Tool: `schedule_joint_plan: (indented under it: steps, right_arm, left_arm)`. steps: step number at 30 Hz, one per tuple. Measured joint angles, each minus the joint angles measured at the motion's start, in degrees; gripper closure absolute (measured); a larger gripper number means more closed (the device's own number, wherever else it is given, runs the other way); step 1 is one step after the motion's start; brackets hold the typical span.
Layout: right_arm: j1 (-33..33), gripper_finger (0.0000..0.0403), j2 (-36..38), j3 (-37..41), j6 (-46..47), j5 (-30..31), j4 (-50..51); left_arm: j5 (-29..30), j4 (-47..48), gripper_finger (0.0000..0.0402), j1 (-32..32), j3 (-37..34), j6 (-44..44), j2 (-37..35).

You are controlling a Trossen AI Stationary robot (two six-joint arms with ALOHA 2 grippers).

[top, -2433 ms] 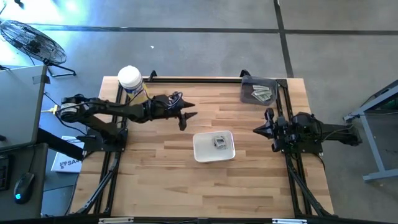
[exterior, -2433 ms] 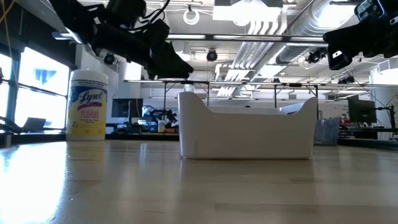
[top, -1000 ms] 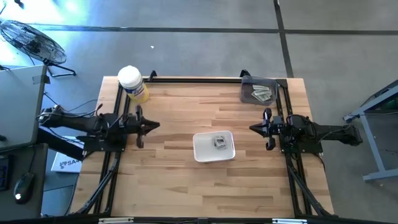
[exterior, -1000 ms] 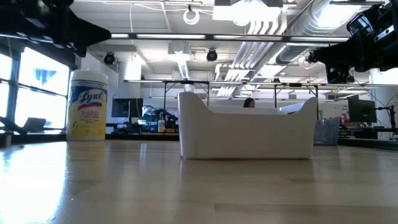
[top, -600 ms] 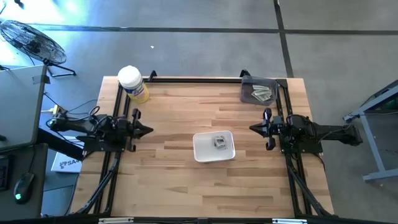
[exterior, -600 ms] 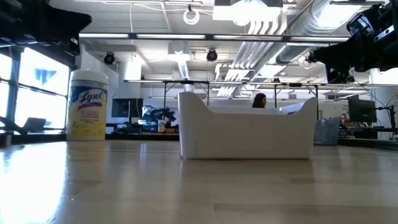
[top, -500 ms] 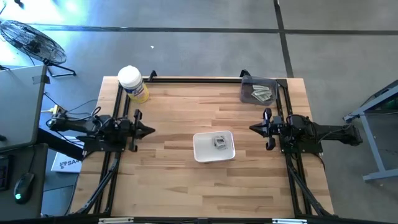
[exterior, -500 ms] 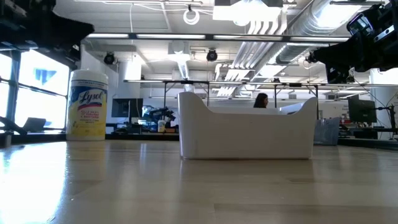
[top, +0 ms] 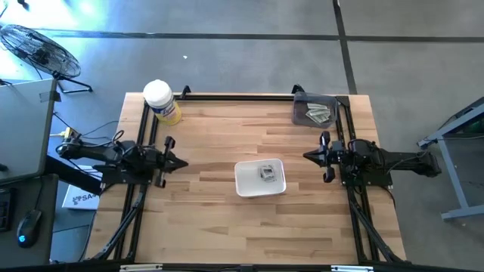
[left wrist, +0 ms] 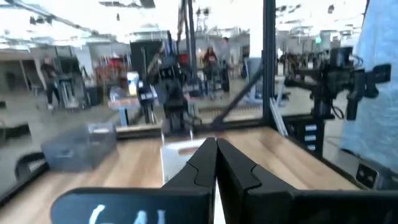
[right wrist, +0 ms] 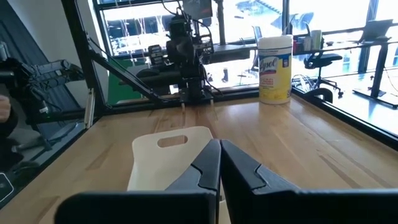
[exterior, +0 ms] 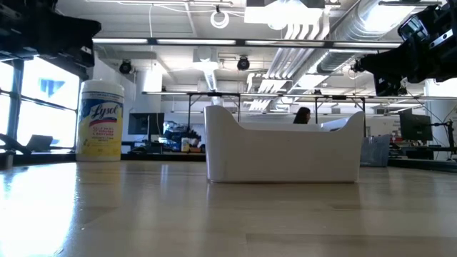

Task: Pick & Place First Aid Supplies
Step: Return to Home Position

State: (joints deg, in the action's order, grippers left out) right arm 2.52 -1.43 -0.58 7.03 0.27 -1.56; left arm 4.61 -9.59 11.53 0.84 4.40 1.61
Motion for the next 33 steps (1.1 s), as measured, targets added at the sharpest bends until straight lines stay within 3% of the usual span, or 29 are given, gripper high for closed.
schedule_joint_plan:
  steps: [21, 33]
  right_arm:
    - [0.0, 0.0396, -0.09, 0.0, 0.0, 0.0, 0.0]
    - [0.0, 0.0395, -0.1, 0.0, 0.0, 0.0, 0.0]
  left_arm:
    - [-1.19, 1.85, 0.0401, 0.08, -0.16, -1.66, -0.41]
    - [-3.62, 6.56, 0.0401, -5.16, -0.17, -1.79, -0.96]
